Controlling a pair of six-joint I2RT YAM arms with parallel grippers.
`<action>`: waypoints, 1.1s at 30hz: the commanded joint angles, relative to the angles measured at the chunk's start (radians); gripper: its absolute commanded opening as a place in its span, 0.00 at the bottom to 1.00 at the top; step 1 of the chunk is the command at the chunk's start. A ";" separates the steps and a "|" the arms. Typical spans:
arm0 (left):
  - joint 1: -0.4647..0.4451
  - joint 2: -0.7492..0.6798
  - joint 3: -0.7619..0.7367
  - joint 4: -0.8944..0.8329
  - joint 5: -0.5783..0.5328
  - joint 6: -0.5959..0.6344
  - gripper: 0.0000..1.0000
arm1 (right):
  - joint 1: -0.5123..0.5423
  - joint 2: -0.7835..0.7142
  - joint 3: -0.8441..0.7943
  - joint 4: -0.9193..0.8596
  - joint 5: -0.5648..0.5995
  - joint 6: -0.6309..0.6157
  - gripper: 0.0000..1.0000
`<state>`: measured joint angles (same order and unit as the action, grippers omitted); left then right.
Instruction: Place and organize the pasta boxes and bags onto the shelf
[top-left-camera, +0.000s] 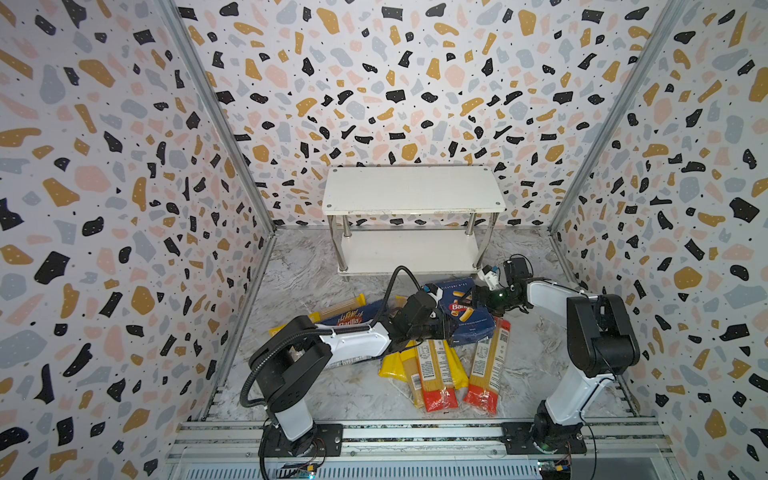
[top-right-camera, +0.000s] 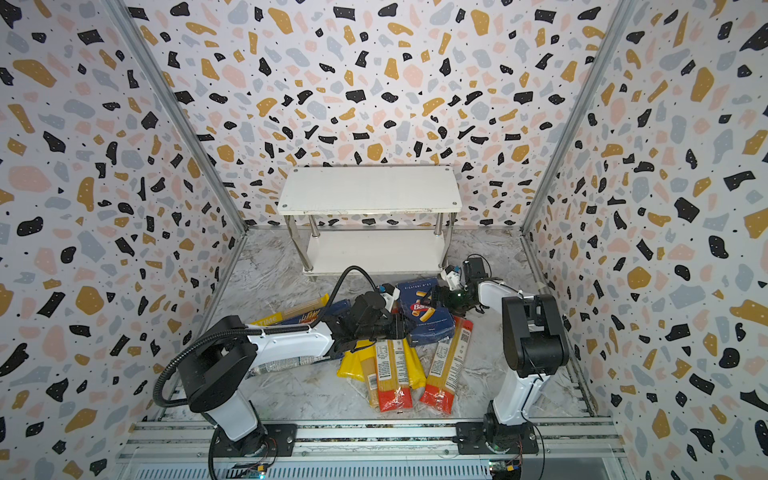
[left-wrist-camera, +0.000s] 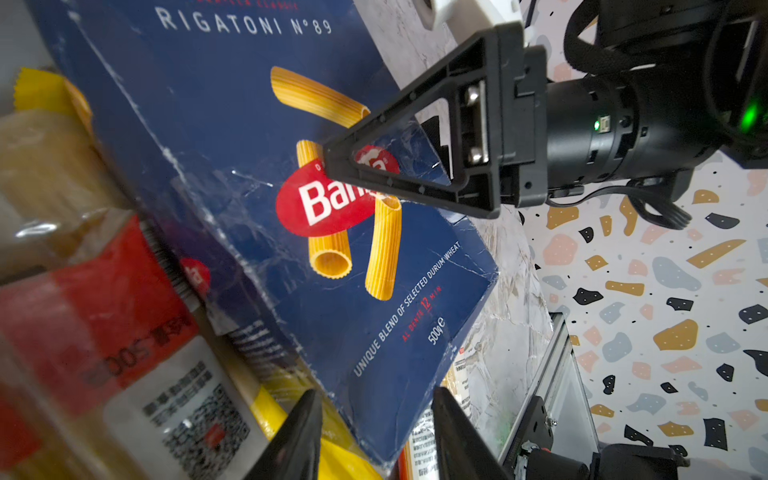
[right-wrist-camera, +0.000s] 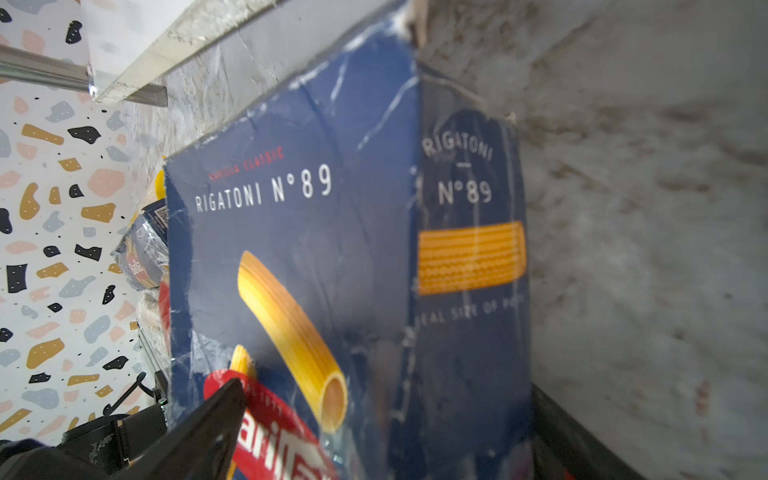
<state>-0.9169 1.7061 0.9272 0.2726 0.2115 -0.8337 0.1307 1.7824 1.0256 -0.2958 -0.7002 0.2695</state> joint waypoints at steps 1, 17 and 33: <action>-0.003 0.011 -0.028 0.051 0.014 0.001 0.42 | 0.058 0.000 -0.030 -0.037 -0.087 0.002 1.00; 0.023 -0.110 -0.129 0.017 -0.049 0.016 0.41 | 0.075 -0.057 -0.099 0.045 -0.279 0.039 0.54; 0.106 -0.300 -0.134 -0.155 -0.106 0.059 0.57 | 0.022 -0.091 -0.164 0.197 -0.436 0.169 0.28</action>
<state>-0.8307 1.4433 0.8005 0.1581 0.1257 -0.7998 0.1352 1.7508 0.8761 -0.0994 -0.9611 0.3901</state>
